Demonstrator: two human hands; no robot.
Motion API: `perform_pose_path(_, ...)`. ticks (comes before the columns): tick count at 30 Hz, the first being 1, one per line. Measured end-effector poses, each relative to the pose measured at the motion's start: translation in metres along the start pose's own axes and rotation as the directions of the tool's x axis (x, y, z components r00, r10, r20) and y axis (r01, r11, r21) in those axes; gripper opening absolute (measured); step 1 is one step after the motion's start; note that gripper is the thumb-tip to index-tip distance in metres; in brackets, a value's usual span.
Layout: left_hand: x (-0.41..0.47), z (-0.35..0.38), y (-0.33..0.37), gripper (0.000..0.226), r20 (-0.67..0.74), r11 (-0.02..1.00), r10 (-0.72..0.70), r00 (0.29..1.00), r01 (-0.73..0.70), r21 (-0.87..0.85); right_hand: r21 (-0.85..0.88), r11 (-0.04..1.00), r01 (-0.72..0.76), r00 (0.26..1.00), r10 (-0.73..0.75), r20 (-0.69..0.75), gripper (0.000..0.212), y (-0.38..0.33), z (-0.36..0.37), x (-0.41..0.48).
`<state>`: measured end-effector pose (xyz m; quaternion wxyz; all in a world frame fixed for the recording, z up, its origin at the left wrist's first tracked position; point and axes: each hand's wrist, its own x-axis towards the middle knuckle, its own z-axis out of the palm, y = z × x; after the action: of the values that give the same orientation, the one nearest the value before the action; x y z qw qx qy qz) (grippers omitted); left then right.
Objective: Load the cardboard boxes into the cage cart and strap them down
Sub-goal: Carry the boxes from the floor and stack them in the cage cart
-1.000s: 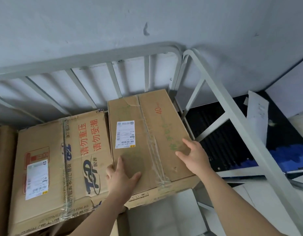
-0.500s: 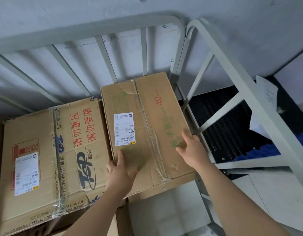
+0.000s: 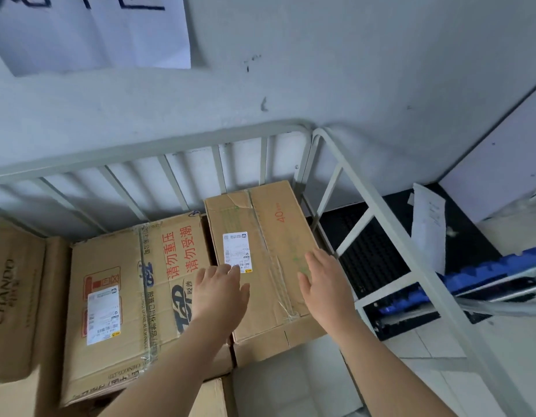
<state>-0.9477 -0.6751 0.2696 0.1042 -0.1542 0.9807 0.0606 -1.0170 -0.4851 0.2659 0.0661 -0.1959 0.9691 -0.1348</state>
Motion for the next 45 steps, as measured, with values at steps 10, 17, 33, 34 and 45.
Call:
perform_pose_path(10,-0.143,-0.091,-0.002,0.046,-0.080,0.959,0.283,0.956,-0.285,-0.007,0.005,0.980,-0.199,0.963,0.196,-0.186,0.045,-0.049,-0.104,-0.168)
perform_pose_path(17,-0.251,-0.110,0.032,0.046,-0.068,0.848,0.527,0.847,-0.530,-0.025,0.073,0.900,-0.430,0.853,0.432,-0.294,0.040,-0.054,-0.137,-0.340)
perform_pose_path(33,-0.506,-0.049,0.265,0.045,0.092,0.253,0.962,0.255,-0.967,0.041,0.322,0.363,-0.874,0.248,0.905,-0.347,0.034,0.009,-0.128,-0.727)
perform_pose_path(34,-0.522,-0.041,0.281,0.046,0.100,0.227,0.968,0.231,-0.973,0.045,0.326,0.344,-0.880,0.227,0.910,-0.346,0.032,0.016,-0.126,-0.746)
perform_pose_path(45,-0.638,0.040,0.431,0.038,0.237,0.022,0.970,0.051,-0.993,0.119,0.403,0.096,-0.910,0.004,0.975,-0.223,0.047,0.122,-0.089,-0.888)
